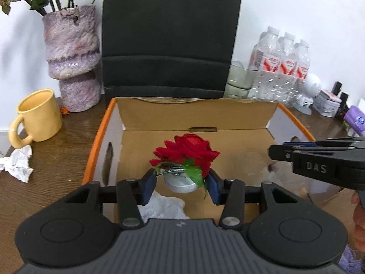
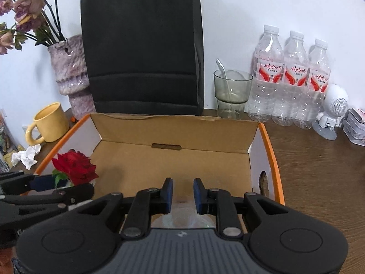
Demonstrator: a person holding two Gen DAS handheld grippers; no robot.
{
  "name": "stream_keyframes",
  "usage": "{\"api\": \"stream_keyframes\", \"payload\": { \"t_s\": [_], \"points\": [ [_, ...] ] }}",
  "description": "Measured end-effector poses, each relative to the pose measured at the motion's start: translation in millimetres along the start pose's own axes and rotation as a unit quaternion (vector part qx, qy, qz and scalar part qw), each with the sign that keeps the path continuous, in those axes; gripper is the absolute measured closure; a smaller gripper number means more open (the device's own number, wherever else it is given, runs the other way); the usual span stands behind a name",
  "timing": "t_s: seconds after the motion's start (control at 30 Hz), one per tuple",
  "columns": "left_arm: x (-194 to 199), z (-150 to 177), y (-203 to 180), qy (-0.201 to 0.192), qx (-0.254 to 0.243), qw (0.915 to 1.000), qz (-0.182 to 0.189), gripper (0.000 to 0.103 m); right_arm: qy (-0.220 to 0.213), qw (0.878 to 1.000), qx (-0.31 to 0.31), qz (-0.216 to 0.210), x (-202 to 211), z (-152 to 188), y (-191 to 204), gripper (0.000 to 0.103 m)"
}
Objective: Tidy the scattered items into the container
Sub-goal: 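Carry the rose and packet into the box and open both tools, then move the right tool to the purple pouch while the left tool reaches the small yellow snack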
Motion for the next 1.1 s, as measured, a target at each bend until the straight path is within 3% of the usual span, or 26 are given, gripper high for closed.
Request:
{"api": "stream_keyframes", "payload": {
  "t_s": [0.03,0.07,0.13,0.17,0.27,0.37,1.1],
  "points": [
    [1,-1,0,-0.002,-0.001,1.0000,-0.001,0.037,0.002,1.000,0.001,0.000,0,1,0,0.068],
    [3,-1,0,-0.005,0.000,1.0000,-0.001,0.017,0.003,1.000,0.000,-0.001,1,2,0,0.046],
    [11,-3,2,-0.019,0.003,0.9998,-0.009,0.005,-0.003,1.000,0.001,-0.004,6,3,0,0.022],
    [16,-4,2,-0.027,0.002,0.9995,-0.014,0.000,-0.008,1.000,0.003,0.002,9,3,0,0.018],
    [28,-6,4,-0.041,0.000,0.9990,-0.016,0.000,-0.010,1.000,-0.001,0.007,17,3,-2,0.005],
    [36,-5,4,-0.043,-0.001,0.9989,-0.020,0.000,-0.012,1.000,-0.004,0.004,25,3,-3,0.000],
    [73,13,9,-0.050,0.005,0.9985,-0.024,0.000,-0.024,1.000,0.001,0.011,64,15,7,0.000]
  ]
}}
Point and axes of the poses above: each gripper's, at about its wrist camera, not at the fingertips, and x roughly against the way its jaws point, y to its left, z to its underside, the point moved 8 cm from there along -x, roughly the way its jaws point, and after that the axes turned 11 degrees about y, right-handed, at the moved point
